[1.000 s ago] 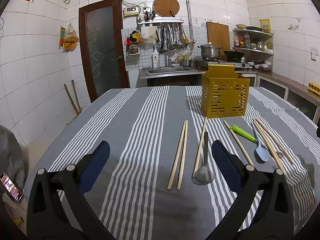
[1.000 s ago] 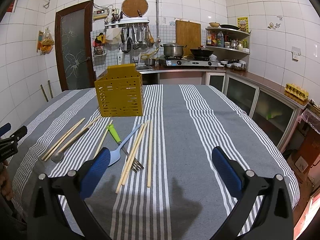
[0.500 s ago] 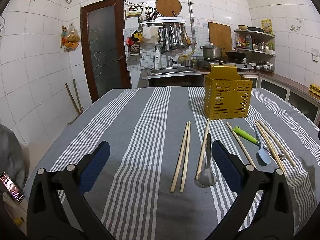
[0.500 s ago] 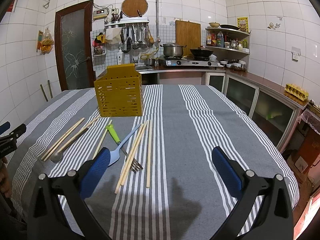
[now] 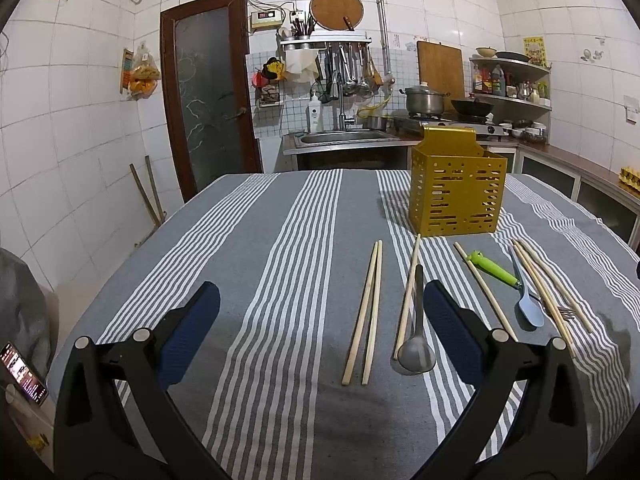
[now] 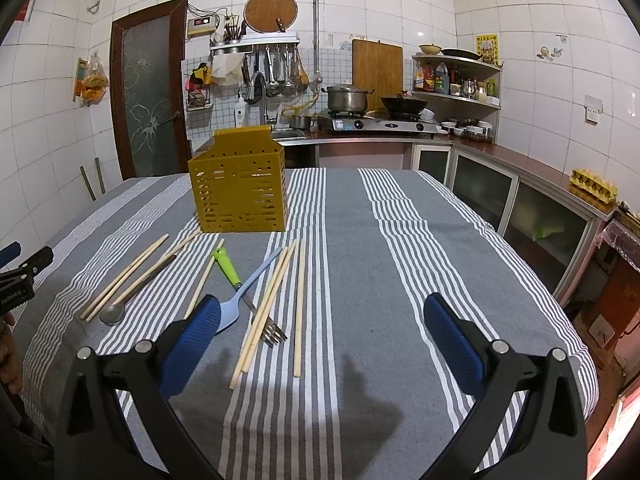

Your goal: Organize utensils

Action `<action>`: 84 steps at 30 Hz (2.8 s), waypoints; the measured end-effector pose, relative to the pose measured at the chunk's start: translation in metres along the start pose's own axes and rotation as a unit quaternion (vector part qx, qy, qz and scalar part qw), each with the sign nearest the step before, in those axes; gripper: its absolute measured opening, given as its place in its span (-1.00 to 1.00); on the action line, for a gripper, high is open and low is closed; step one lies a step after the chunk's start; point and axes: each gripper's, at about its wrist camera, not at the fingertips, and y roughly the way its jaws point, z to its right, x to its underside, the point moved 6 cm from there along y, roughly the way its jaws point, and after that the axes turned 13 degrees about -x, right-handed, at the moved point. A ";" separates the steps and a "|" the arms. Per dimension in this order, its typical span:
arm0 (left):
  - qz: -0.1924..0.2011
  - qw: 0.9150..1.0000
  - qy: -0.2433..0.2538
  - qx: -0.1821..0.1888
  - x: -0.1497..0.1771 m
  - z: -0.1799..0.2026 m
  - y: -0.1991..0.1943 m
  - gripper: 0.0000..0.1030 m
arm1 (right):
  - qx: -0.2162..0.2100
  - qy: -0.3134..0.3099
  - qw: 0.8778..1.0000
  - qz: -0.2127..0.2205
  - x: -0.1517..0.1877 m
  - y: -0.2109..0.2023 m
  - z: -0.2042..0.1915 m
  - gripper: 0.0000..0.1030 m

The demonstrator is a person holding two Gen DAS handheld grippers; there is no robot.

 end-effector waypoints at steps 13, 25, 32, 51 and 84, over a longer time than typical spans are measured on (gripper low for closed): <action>-0.051 0.998 0.033 0.021 -0.017 0.015 0.062 0.91 | -0.005 0.011 0.998 -0.056 -0.015 0.055 0.030 0.92; -0.150 0.980 0.113 0.064 0.008 0.052 0.154 0.80 | -0.014 -0.007 0.991 -0.132 -0.010 0.133 0.030 0.91; -0.182 0.971 0.141 0.058 0.013 0.065 0.189 0.73 | -0.010 -0.022 0.986 -0.167 -0.003 0.159 0.026 0.91; -0.246 0.955 0.157 0.054 -0.010 0.125 0.235 0.34 | -0.027 0.004 0.956 -0.291 -0.019 0.254 0.026 -0.25; -0.076 0.986 0.064 0.135 -0.155 0.090 0.112 -0.92 | -0.099 -0.020 0.994 -0.042 -0.165 0.126 0.012 -0.89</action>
